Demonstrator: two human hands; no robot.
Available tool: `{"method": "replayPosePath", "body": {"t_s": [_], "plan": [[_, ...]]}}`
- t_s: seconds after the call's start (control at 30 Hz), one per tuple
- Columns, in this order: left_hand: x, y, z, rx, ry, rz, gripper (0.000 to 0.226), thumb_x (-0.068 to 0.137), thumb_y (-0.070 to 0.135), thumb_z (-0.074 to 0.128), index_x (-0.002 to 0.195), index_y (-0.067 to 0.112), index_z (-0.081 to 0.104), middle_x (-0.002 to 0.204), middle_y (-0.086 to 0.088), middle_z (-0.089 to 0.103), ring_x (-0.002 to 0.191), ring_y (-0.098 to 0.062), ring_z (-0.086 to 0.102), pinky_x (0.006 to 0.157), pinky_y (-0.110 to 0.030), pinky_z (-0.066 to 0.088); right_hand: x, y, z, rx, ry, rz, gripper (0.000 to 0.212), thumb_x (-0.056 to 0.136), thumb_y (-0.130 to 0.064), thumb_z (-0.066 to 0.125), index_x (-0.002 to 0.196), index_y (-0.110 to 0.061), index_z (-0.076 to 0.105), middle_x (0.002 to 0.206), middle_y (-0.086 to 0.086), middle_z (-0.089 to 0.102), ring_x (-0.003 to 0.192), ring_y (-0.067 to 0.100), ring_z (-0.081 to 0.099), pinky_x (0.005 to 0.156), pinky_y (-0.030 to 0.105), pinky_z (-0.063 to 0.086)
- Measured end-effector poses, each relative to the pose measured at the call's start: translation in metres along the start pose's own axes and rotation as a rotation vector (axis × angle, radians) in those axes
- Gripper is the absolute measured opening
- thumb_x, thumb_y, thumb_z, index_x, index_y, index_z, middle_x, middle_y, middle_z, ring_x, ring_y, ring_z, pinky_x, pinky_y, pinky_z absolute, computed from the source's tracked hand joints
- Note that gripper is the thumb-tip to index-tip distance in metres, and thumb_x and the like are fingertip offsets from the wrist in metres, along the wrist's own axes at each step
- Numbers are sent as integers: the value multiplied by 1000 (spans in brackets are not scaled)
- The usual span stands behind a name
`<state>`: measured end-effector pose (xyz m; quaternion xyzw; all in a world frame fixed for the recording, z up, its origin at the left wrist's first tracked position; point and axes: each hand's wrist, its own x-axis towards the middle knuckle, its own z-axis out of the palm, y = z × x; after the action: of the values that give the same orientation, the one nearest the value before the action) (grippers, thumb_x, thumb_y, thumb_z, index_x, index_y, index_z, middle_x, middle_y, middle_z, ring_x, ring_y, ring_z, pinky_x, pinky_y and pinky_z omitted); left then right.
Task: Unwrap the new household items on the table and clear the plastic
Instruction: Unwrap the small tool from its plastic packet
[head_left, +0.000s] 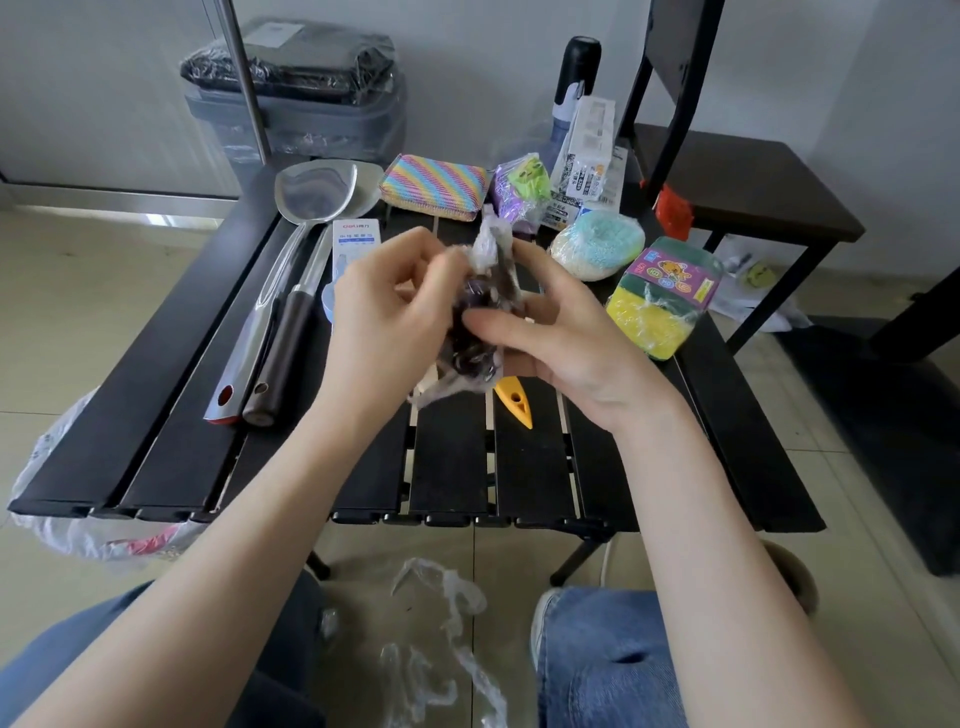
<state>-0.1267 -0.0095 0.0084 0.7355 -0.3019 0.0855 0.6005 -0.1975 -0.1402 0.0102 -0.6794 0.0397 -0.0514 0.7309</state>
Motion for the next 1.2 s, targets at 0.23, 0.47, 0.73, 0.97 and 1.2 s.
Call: {"method": "replayPosePath", "body": {"t_s": [0.23,0.47,0.73,0.97,1.2], "plan": [[9,-6,-5,-381,10,-544,28,93,11,38,70,16,52,54,7,31,43,-8,24,38,-17,18,5,6,-1,-19,-1,-25,56,80,-4,67,127,-30,51,108,13,64,98,26,66,81,38,57],[7,5,-3,-201,-172,-466,13,93,17,47,80,16,51,50,13,40,37,0,37,38,-14,29,7,8,8,305,-15,46,42,82,-4,56,121,-19,53,107,14,64,98,28,62,88,46,51],[5,-1,-1,-304,-51,-405,47,105,30,29,91,10,67,43,13,29,37,-2,30,39,-15,27,13,11,15,327,159,104,13,93,-7,56,103,0,61,98,16,63,81,25,63,66,30,54],[7,-11,-6,-46,-36,-419,59,103,45,21,70,19,62,58,5,46,47,-2,42,51,-24,32,14,9,4,375,231,117,15,96,-5,47,100,-1,61,99,22,66,89,30,68,83,40,55],[12,-9,-12,-239,-156,-582,53,104,41,23,69,19,57,40,11,34,37,-5,27,38,-17,21,11,5,-3,540,262,163,23,98,-11,43,108,-1,61,99,19,70,81,25,70,78,41,56]]}}
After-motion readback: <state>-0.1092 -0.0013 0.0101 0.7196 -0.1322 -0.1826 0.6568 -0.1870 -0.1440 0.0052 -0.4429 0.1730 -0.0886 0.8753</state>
